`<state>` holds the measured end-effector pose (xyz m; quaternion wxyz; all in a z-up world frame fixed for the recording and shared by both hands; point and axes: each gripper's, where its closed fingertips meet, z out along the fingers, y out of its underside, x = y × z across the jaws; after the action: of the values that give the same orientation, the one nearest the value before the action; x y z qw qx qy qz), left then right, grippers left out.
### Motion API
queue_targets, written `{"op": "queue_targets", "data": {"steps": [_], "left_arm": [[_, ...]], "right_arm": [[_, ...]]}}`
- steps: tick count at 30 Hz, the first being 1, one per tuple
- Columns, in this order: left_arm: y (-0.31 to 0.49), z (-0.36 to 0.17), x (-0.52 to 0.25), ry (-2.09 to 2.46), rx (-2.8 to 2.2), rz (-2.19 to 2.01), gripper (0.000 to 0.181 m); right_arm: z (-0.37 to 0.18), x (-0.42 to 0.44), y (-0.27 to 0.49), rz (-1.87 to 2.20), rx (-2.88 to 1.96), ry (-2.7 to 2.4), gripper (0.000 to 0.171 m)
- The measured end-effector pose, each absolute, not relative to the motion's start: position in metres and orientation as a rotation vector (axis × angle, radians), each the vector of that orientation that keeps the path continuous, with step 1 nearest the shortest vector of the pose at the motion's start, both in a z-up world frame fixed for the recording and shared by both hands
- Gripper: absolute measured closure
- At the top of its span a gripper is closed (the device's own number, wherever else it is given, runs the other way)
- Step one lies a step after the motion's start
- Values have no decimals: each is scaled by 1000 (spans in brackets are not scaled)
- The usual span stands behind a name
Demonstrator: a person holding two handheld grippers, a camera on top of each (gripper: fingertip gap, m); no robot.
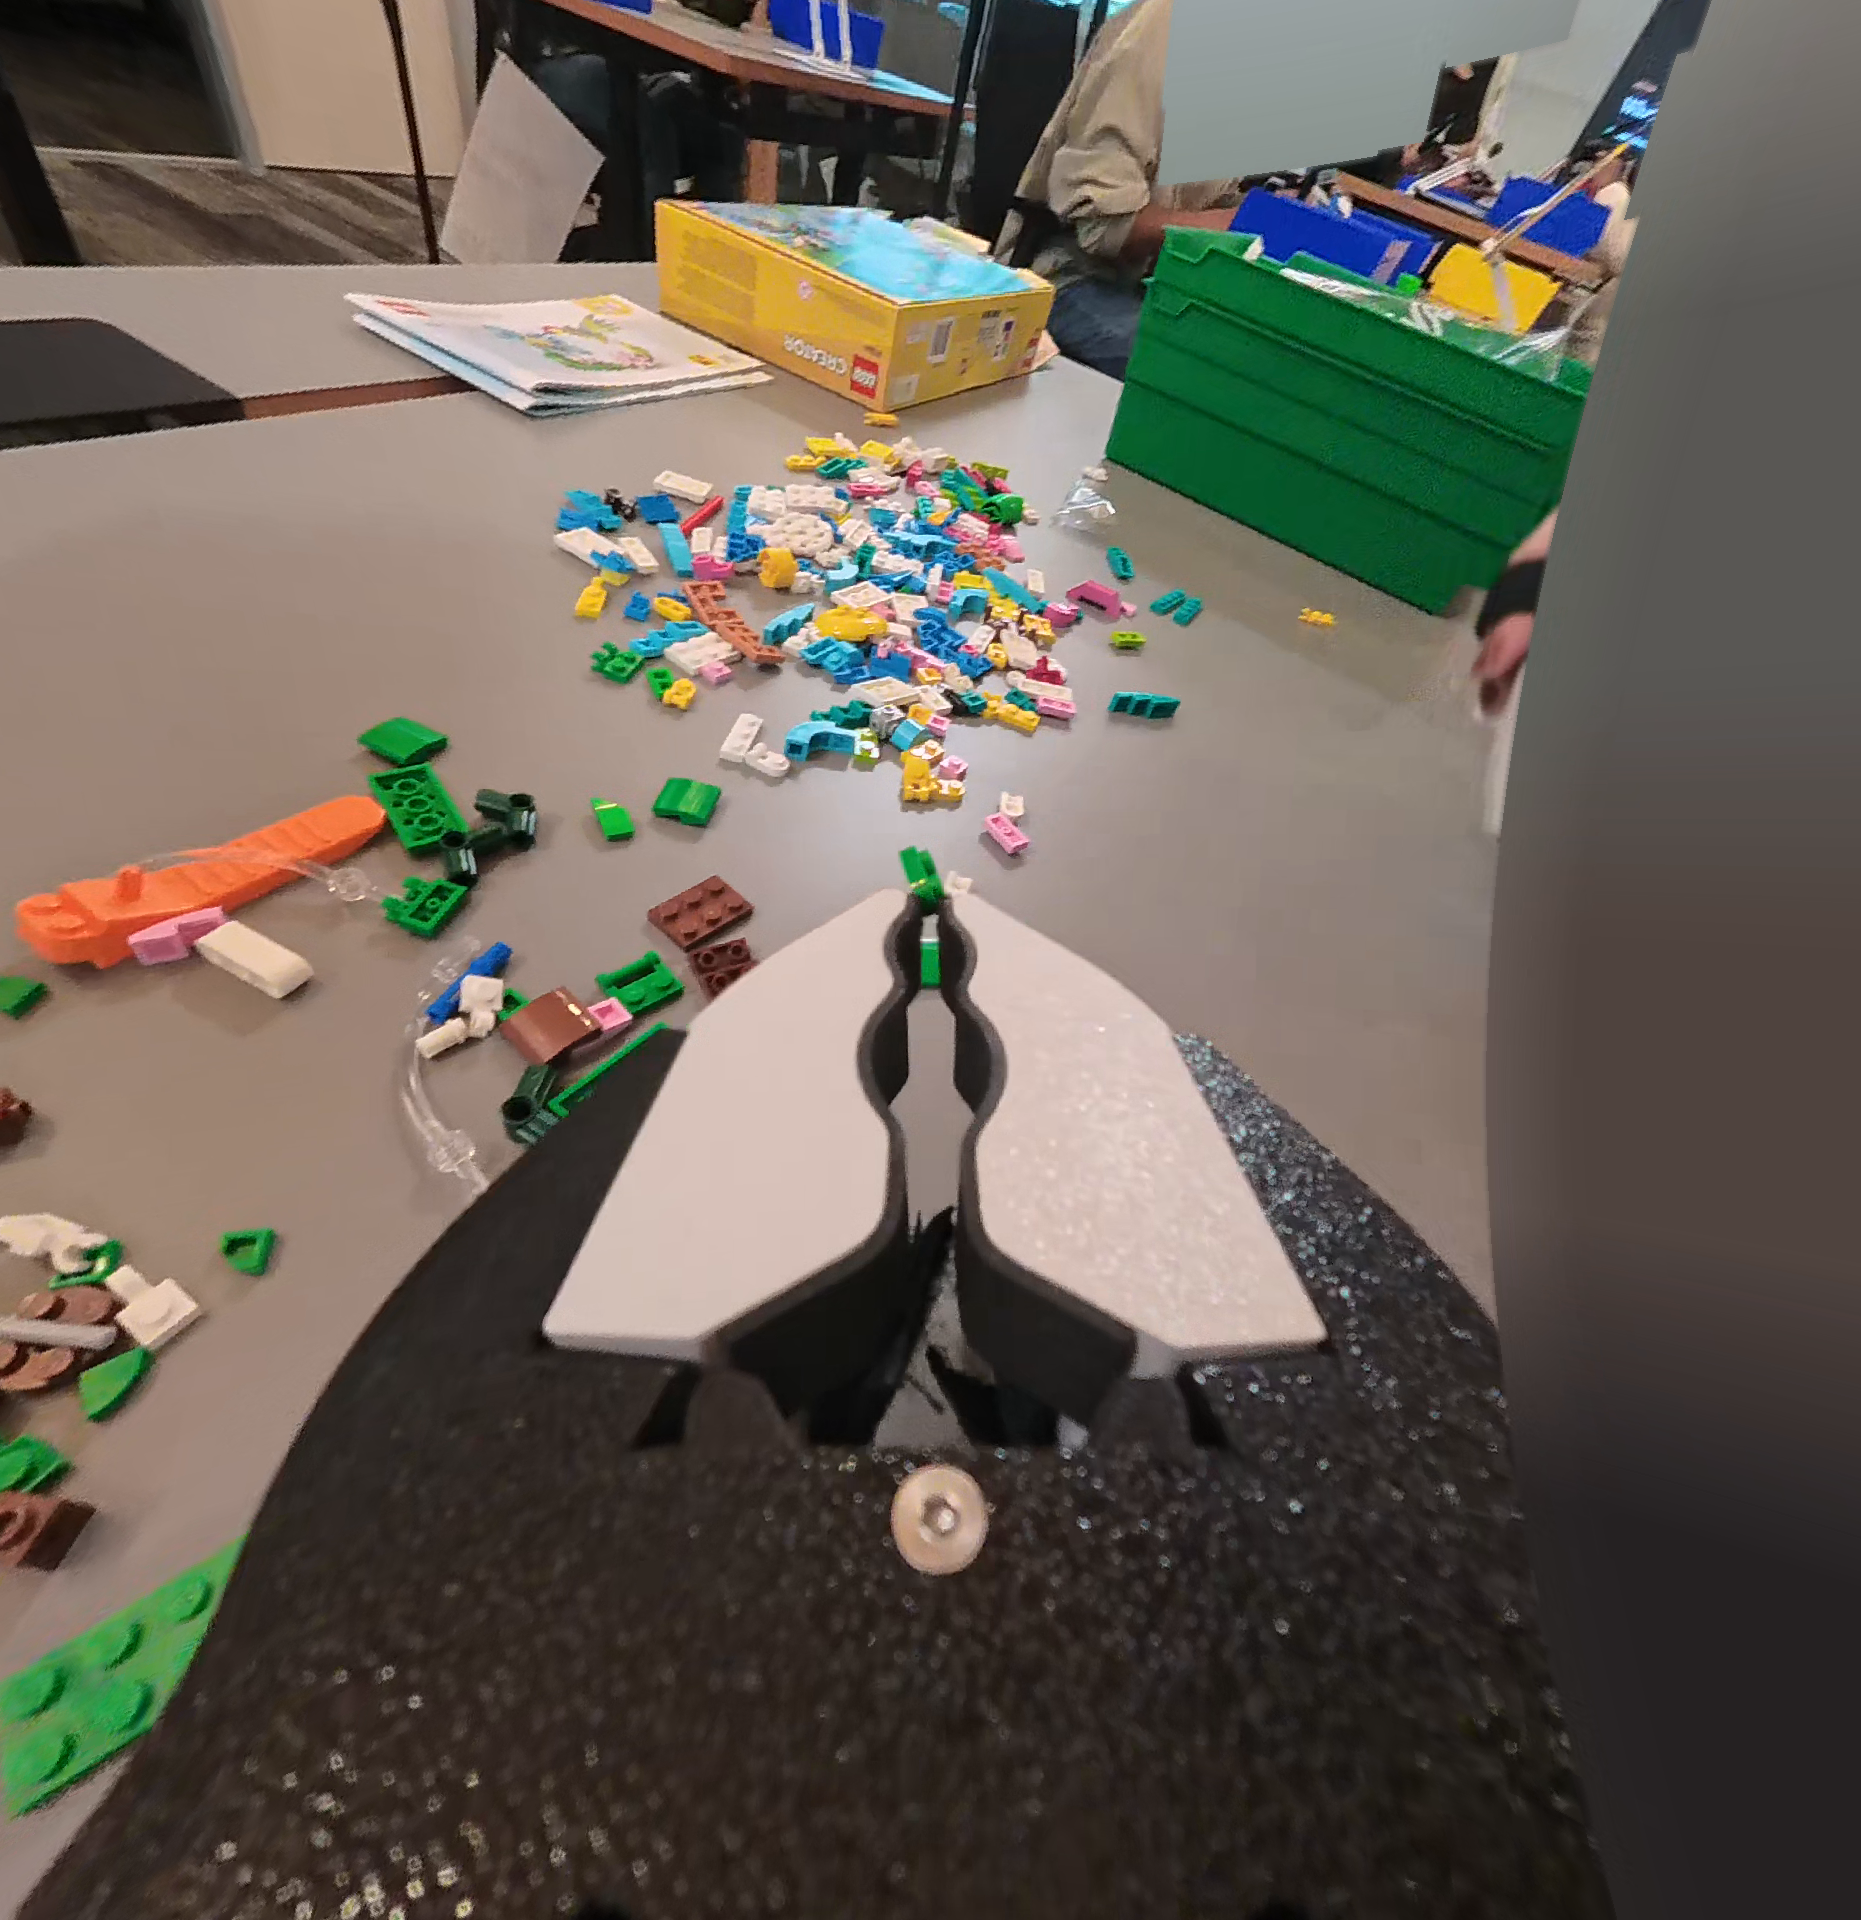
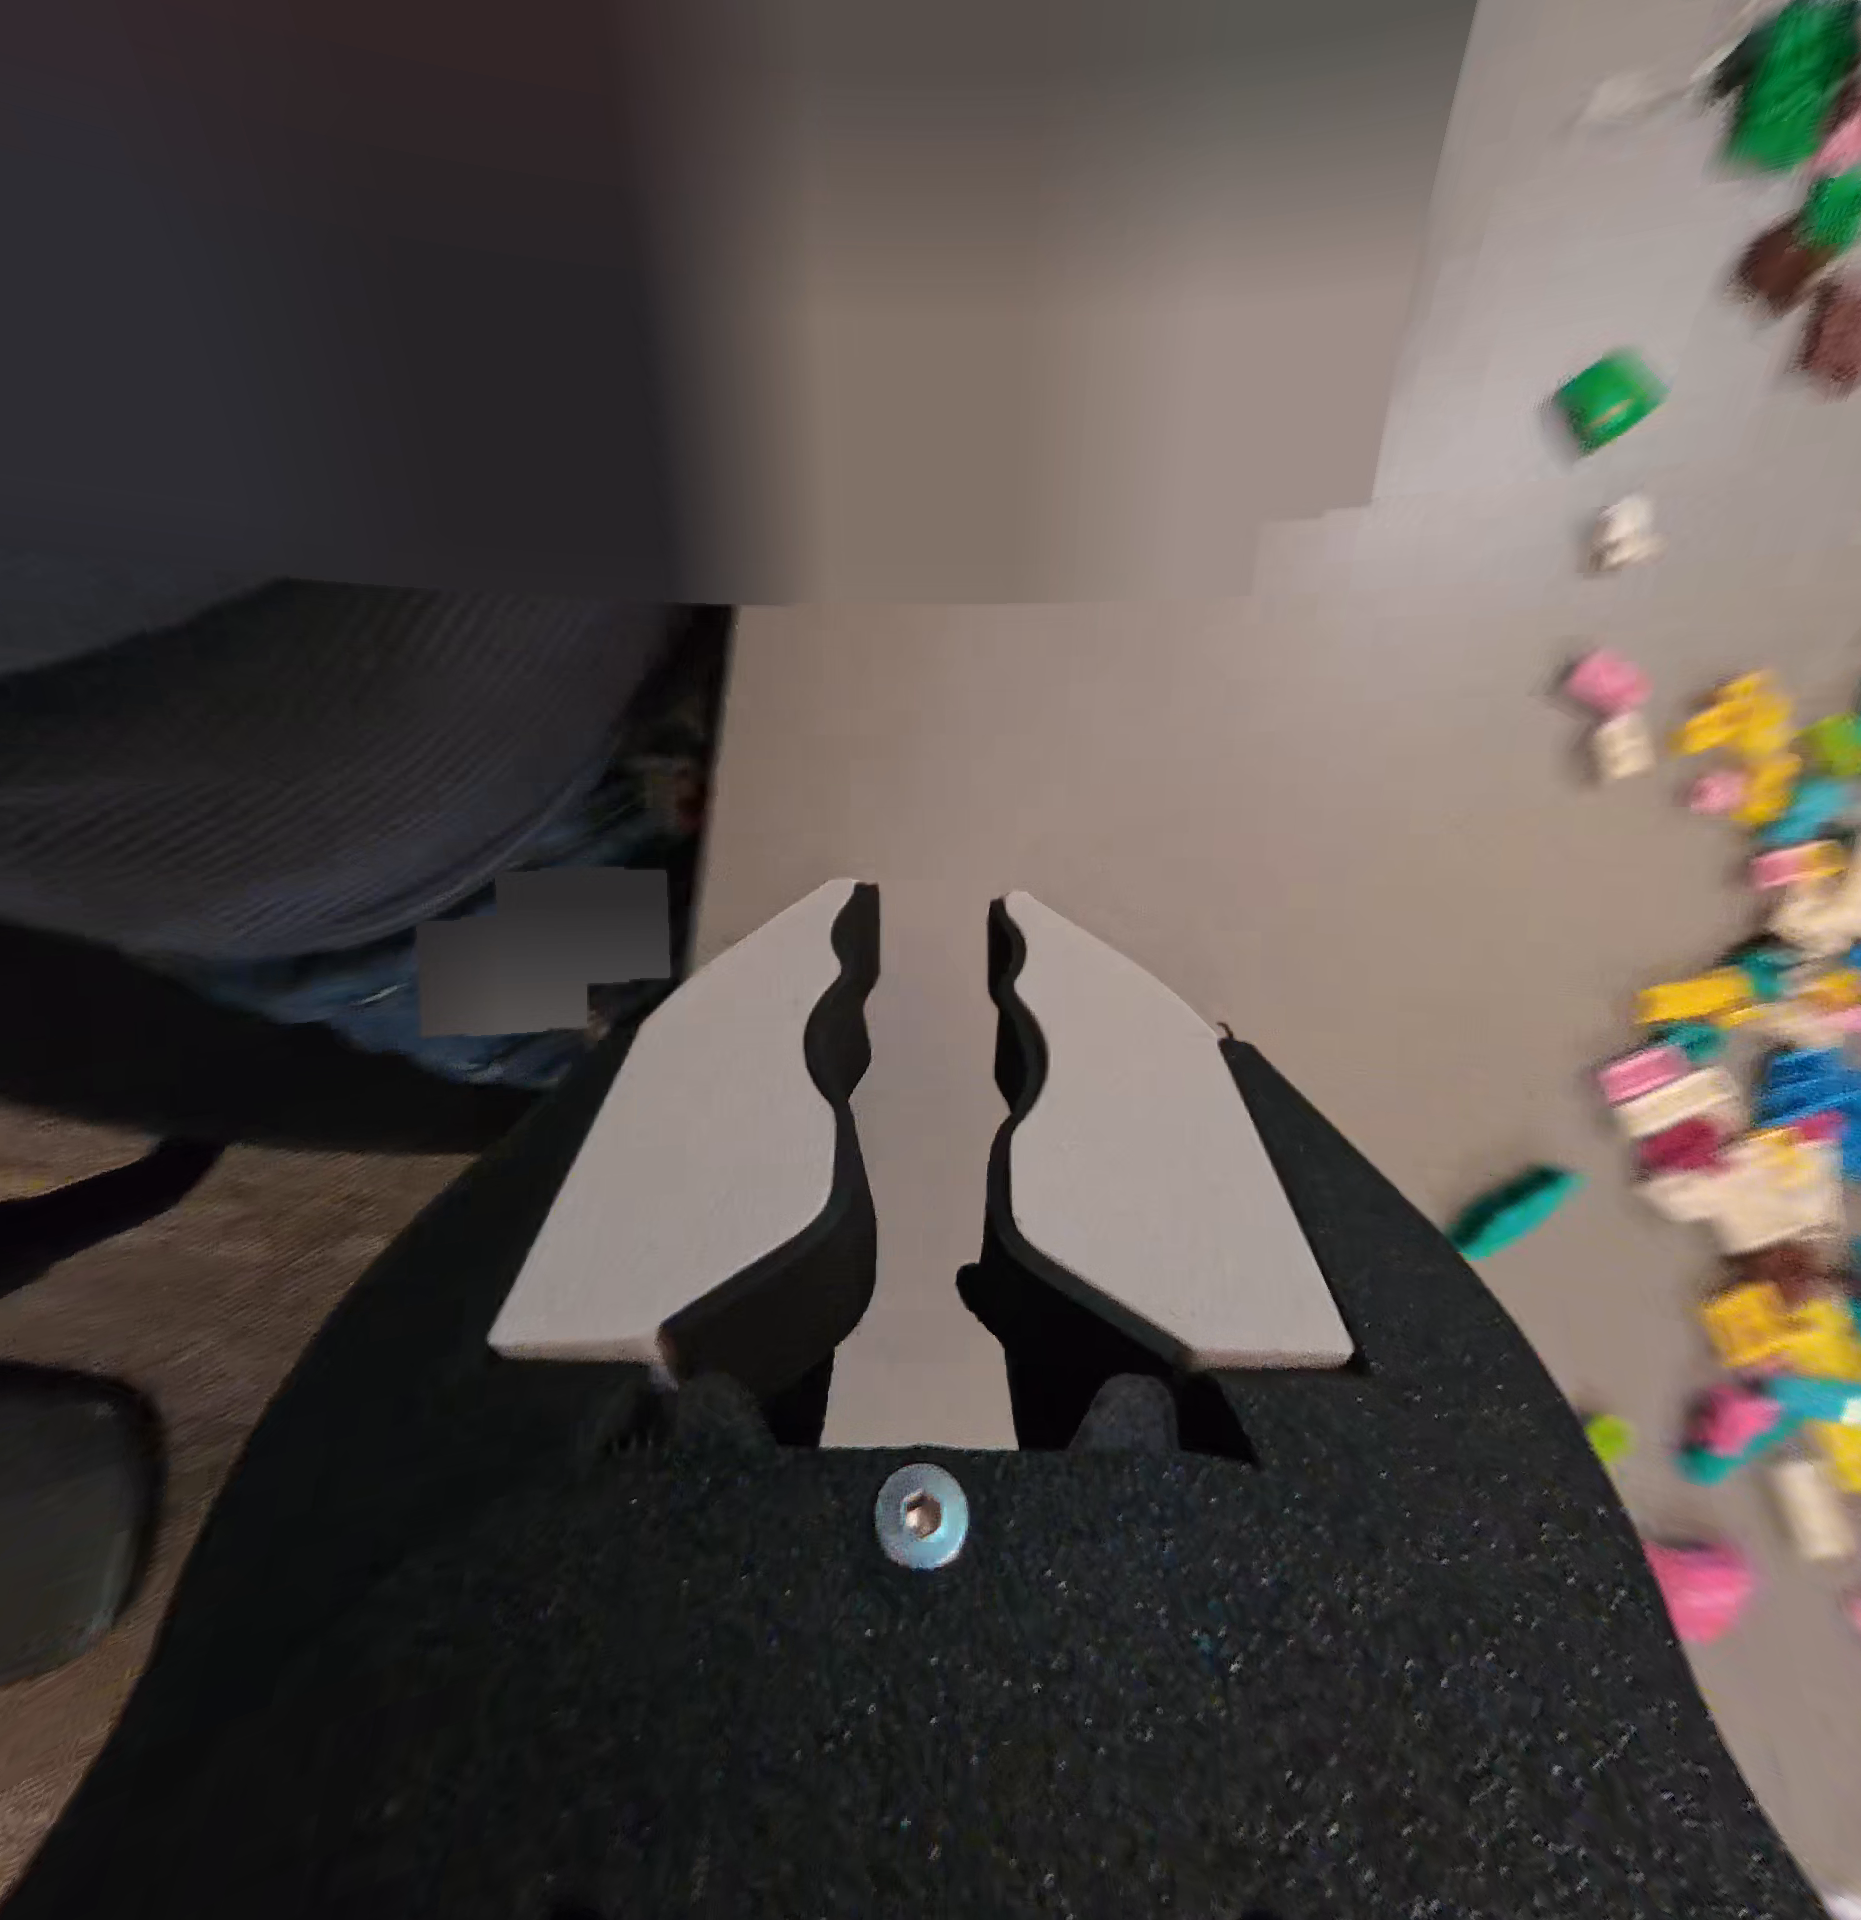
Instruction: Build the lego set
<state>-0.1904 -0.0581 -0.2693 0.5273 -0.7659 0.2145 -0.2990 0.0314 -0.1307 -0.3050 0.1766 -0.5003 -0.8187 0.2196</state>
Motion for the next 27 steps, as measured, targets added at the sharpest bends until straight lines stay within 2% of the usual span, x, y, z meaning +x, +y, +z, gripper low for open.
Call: {"op": "queue_targets", "data": {"steps": [6, 10, 13, 16, 23, 27], "left_arm": [[-66, -268, -178, 565, -1816, -731, 179], [-69, -268, -177, 567, -1816, -730, 179], [-72, -269, -178, 565, -1819, -736, 179], [-74, -270, -181, 553, -1824, -736, 179], [-75, -265, -193, 495, -1830, -749, 179], [-77, -262, -207, 412, -1844, -757, 179]], "right_arm": [[-330, 48, -159, 681, -1467, -2303, 152], [-343, 52, -156, 646, -1466, -2356, 157], [-344, 50, -155, 682, -1462, -2358, 168], [-343, 46, -148, 701, -1468, -2349, 169], [-308, -73, -30, 432, -1316, -1983, 169], [-305, -153, 19, 360, -1286, -1986, 169]]}}
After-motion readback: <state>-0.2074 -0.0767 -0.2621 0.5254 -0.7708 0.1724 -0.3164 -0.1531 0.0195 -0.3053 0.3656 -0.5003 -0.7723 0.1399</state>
